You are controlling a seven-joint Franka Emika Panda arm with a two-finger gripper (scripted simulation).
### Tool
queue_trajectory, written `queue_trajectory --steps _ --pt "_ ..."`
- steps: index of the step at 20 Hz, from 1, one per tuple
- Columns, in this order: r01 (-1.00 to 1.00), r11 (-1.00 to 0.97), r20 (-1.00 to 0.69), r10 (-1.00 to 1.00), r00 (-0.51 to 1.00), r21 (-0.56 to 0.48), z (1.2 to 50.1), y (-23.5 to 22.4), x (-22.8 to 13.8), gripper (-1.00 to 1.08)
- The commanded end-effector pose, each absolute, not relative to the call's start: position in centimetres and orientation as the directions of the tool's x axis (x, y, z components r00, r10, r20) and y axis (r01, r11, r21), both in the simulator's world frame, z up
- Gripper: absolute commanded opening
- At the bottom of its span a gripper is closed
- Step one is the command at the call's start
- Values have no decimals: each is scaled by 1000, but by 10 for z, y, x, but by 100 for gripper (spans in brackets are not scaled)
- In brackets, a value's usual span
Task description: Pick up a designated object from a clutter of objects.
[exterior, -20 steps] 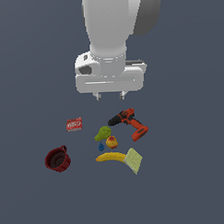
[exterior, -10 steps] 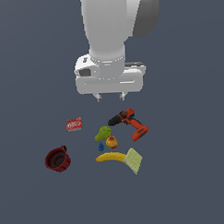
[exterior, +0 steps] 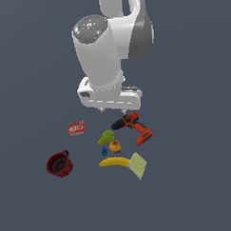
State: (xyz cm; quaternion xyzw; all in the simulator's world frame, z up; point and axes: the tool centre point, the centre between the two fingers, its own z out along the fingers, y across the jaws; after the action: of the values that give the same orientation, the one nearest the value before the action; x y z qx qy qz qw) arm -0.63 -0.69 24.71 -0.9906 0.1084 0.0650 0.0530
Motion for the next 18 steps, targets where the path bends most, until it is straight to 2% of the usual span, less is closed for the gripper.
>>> queue_trajectory --steps 1,5,10,18 --pt "-313 -943 -196 -289 937 -108 223 -9 -11 68" --pt "-493 -862 -309 -440 843 -117 176 -12 -22 68" --pt "-689 -720 -441 -595 672 -79 121 -16 -40 68" --pt "-843 -538 -549 -707 445 10 69 -20 -62 68"
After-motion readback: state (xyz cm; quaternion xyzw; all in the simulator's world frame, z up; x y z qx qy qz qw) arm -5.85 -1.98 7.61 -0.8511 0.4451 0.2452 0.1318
